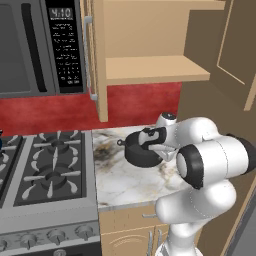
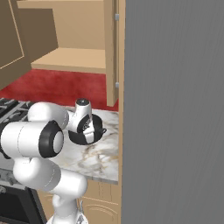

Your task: Pick the kettle from the cabinet and place it on a stove burner. Then pick the pot from the counter and place it on another stove burner. Finally, turn both burners on.

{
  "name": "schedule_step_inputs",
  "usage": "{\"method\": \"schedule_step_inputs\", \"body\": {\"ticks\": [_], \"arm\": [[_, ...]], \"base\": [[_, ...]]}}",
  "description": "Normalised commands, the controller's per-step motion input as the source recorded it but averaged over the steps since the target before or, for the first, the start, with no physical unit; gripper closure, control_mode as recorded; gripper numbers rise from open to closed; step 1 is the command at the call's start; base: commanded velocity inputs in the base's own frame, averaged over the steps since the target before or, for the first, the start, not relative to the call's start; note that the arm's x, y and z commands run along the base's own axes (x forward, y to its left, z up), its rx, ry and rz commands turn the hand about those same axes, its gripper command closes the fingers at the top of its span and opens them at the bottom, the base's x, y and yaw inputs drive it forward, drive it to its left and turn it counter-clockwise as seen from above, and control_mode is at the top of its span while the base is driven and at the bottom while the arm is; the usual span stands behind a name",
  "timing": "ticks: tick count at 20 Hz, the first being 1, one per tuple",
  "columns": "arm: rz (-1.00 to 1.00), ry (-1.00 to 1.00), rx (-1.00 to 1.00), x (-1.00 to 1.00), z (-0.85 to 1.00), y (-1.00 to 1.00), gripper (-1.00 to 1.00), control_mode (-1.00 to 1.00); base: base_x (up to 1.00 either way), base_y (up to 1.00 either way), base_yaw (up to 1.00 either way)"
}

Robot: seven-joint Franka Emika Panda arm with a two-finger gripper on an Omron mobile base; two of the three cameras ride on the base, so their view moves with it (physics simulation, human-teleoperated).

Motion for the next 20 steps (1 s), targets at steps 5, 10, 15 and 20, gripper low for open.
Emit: {"method": "schedule_step_inputs", "body": {"ticks": [5,10,15,20], "arm": [[0.0,0.0,0.0,0.0,-0.11,0.0,1.0,-1.0],[0.0,0.0,0.0,0.0,-0.08,0.0,1.0,-1.0],[0.0,0.0,0.0,-0.05,-0.01,0.0,1.0,-1.0],[0.0,-0.01,0.0,-0.24,0.0,0.0,1.0,-1.0]], "base": [[0.0,0.0,0.0],[0.0,0.0,0.0],[0.0,0.0,0.0],[0.0,0.0,0.0]]}}
